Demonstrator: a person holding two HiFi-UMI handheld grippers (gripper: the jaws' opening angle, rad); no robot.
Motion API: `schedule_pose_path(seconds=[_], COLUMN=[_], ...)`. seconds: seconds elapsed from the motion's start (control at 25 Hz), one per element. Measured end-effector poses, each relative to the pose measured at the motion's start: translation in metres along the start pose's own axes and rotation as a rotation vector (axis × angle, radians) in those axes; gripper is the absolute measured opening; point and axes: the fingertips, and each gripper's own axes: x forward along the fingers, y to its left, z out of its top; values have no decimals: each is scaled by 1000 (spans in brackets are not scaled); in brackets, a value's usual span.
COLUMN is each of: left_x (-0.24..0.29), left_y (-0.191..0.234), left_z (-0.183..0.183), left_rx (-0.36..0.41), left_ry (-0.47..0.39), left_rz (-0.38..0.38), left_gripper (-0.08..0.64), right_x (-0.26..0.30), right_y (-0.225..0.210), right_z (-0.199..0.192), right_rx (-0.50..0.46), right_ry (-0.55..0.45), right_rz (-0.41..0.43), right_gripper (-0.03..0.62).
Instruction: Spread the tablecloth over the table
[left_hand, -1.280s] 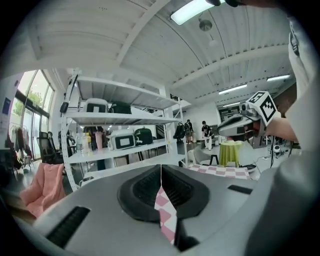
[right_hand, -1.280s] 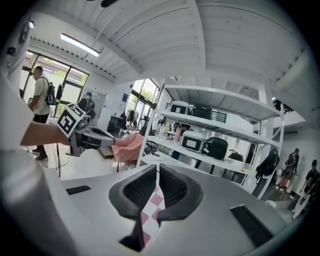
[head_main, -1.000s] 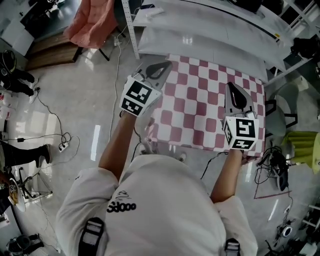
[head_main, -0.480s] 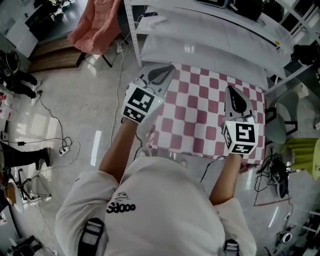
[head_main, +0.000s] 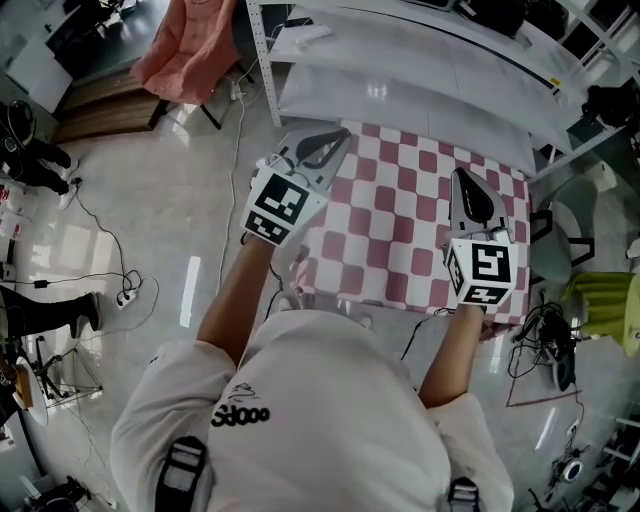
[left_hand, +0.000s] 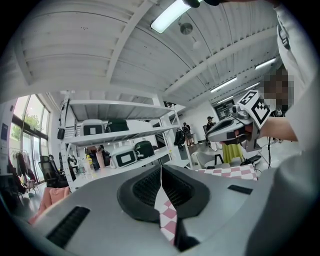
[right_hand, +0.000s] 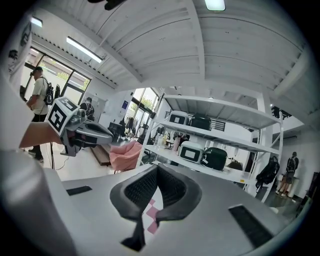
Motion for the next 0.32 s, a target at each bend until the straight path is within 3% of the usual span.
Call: schedule_pose_path(seconds=[0.32], left_x=[-1], left_y=[4], left_z=[-1], left_rx=[6], left_ry=[-1], left_rz=[-10], left_gripper=[32], right_x=[2], right_y=[2], right_z=[1], right_rx=[1], right_ry=[-1], right_rz=[-11], right_gripper=[21])
